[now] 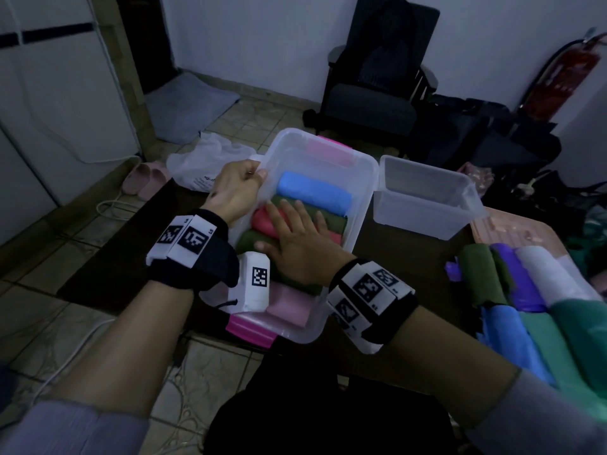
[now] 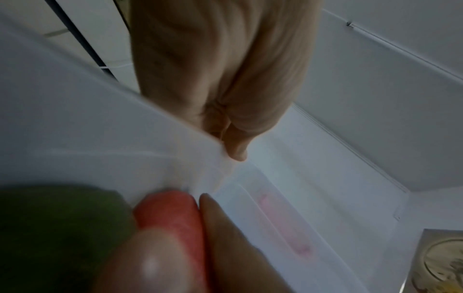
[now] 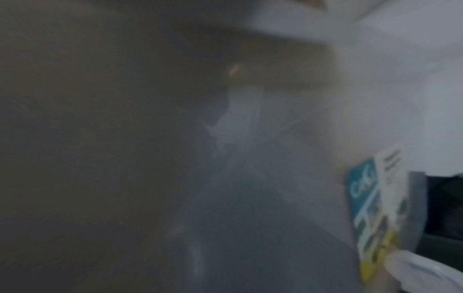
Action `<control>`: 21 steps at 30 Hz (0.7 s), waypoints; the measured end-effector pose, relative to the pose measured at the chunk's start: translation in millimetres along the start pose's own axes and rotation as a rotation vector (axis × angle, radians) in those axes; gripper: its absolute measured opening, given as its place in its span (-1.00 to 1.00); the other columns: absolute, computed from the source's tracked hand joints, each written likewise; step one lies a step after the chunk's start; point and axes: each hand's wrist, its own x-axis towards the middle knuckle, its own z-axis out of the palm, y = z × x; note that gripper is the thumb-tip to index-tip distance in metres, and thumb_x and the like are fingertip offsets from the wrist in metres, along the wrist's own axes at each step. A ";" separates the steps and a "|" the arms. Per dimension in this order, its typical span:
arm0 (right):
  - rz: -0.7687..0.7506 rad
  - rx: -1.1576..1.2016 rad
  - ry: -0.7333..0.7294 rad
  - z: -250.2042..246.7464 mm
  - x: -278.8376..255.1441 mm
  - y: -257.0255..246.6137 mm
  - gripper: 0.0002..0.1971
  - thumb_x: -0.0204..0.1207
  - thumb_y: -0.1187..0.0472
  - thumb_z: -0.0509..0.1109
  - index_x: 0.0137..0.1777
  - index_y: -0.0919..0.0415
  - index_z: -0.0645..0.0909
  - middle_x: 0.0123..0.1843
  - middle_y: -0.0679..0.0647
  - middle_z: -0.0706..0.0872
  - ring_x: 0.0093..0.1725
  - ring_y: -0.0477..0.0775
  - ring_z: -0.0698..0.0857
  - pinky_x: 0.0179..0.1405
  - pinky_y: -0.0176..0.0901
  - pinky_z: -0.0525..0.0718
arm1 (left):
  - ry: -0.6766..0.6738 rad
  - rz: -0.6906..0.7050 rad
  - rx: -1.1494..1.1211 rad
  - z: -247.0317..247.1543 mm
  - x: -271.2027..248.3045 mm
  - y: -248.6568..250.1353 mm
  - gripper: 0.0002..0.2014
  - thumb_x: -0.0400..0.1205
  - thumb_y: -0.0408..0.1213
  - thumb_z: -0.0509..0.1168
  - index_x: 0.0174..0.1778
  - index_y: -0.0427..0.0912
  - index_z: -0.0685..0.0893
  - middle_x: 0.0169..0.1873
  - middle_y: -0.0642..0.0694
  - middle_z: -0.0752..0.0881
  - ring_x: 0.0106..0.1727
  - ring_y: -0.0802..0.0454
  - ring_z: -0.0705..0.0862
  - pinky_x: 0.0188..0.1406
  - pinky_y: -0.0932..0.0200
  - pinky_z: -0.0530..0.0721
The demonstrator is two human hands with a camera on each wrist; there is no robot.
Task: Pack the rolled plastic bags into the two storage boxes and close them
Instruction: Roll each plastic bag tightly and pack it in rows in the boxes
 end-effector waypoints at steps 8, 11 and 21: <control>0.383 0.575 0.566 -5.6 -19.2 20.2 -0.44 0.65 0.37 0.04 0.63 0.32 0.00 0.66 0.30 0.00 0.66 0.29 -0.12 0.65 0.15 -0.17 | -0.030 -0.100 0.061 3.3 15.8 -4.3 -0.69 0.73 -0.27 0.11 0.28 -0.36 0.61 0.03 -0.24 0.64 0.11 -0.14 0.60 0.29 -0.07 0.54; 0.482 1.183 0.373 -2.2 -21.0 32.2 -0.64 0.63 0.37 0.05 0.41 0.30 0.36 0.30 0.38 0.53 0.31 0.28 0.54 0.36 0.28 0.50 | -0.048 -0.147 0.091 7.0 22.7 -5.8 -0.66 0.73 -0.26 0.14 0.31 -0.40 0.60 0.16 -0.32 0.65 0.24 -0.23 0.60 0.30 -0.04 0.53; 0.518 1.230 0.250 -5.6 -23.9 55.8 -0.78 0.63 0.42 0.15 0.14 0.50 0.59 0.16 0.43 0.67 0.09 0.29 0.69 0.28 0.25 0.59 | -0.123 -0.204 0.336 27.5 44.1 -0.6 -0.64 0.70 -0.32 0.19 0.32 -0.49 0.56 0.32 -0.43 0.57 0.38 -0.32 0.52 0.31 0.00 0.47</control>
